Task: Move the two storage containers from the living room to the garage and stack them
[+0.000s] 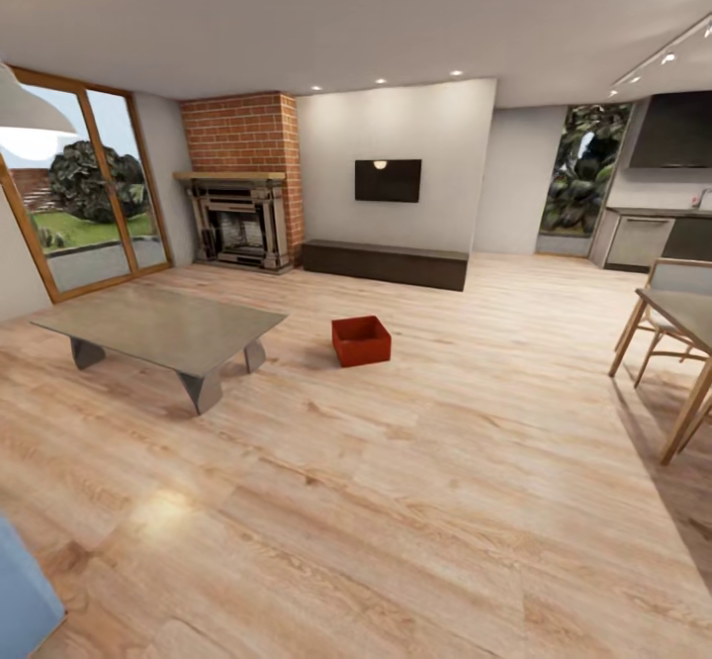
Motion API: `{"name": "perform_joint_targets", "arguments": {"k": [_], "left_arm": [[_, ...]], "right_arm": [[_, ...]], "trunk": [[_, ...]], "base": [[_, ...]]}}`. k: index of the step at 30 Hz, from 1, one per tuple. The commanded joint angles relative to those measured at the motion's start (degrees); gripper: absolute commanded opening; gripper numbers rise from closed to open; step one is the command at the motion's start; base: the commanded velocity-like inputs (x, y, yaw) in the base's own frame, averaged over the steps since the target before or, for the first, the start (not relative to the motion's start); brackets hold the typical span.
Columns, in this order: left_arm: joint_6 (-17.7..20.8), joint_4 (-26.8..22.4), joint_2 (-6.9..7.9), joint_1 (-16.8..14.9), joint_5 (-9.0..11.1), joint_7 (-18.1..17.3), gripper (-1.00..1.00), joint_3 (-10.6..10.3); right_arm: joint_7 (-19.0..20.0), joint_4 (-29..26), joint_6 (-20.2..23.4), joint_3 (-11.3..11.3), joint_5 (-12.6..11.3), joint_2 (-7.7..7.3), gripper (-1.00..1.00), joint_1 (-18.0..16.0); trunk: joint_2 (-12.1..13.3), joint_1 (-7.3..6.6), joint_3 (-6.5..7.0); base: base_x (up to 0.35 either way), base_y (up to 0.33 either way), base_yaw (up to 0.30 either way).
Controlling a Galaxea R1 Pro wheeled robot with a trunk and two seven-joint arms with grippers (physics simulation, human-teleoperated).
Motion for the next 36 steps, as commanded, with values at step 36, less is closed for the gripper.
{"name": "perform_joint_targets", "arguments": {"k": [36], "left_arm": [[-0.17,0.04,-0.01,-0.04,0.34,-0.03,1.0,-0.27]], "right_arm": [[0.02,0.18,-0.33,0.29,0.27,-0.02,1.0,-0.07]], "trunk": [[-0.03,0.03,-0.06]], "base": [[0.322,0.0,0.0]]}}
